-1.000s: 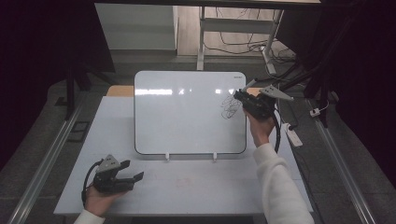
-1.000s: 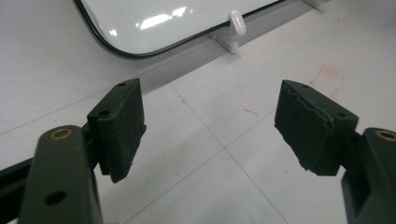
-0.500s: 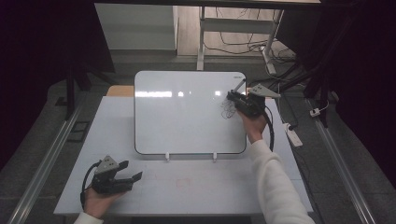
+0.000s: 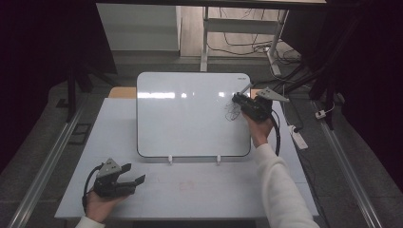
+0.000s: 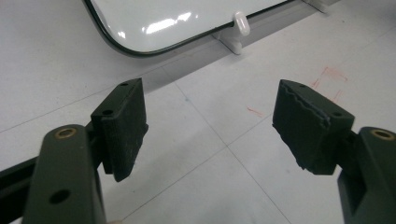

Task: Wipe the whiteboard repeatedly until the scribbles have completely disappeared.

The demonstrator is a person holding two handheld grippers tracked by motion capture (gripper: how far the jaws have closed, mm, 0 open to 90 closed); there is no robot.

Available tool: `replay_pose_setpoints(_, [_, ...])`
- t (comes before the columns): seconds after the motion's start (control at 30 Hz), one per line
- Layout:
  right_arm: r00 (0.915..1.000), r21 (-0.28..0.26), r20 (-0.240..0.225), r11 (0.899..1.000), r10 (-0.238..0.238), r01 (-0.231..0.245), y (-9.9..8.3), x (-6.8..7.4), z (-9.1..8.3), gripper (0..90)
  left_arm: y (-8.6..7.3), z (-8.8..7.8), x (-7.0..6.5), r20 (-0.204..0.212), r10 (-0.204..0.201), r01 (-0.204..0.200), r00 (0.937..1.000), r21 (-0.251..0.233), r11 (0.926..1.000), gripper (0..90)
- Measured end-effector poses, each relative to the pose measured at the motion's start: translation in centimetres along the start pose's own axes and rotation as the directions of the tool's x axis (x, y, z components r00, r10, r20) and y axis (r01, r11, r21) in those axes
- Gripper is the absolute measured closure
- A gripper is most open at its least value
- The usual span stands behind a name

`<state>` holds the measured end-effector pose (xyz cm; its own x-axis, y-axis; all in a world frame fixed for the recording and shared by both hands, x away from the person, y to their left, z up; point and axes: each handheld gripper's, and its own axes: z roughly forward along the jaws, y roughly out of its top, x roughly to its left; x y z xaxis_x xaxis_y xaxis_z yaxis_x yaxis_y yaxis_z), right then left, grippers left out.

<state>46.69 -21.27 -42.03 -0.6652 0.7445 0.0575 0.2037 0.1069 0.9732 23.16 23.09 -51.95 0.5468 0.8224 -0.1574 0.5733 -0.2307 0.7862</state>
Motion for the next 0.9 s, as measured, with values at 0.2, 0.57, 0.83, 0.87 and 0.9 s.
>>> replay_pose_setpoints(0.2, [0.9986, -0.013, 0.043, 0.999, -0.032, 0.032, 0.5, 0.3, 0.5, 77.7, 0.1, 0.1, -0.1, 0.002, 0.002, -0.002, 1.0, -0.001, 1.0, 26.9])
replay_pose_setpoints(0.57, [0.998, -0.036, 0.063, 0.999, -0.003, 0.005, 0.6, -0.1, 0.5, 77.7, 0.0, 0.0, -0.1, -0.004, 0.006, -0.006, 1.0, -0.002, 1.0, 27.2])
replay_pose_setpoints(0.83, [0.993, 0.03, -0.041, 0.993, -0.11, 0.112, -0.9, 2.2, 0.8, 77.7, 0.0, -0.1, 0.0, -0.007, 0.008, -0.008, 0.9999, -0.004, 1.0, 27.4])
replay_pose_setpoints(0.87, [0.9957, 0.011, -0.008, 0.996, -0.093, 0.093, -0.7, 1.7, 0.6, 77.7, 0.0, -0.1, 0.0, -0.007, 0.008, -0.008, 0.9999, -0.004, 1.0, 27.4])
replay_pose_setpoints(0.9, [0.9979, -0.012, 0.029, 0.998, -0.058, 0.058, -0.5, 1.1, 0.4, 77.7, 0.0, -0.1, -0.1, -0.006, 0.008, -0.008, 1.0, -0.004, 1.0, 27.3])
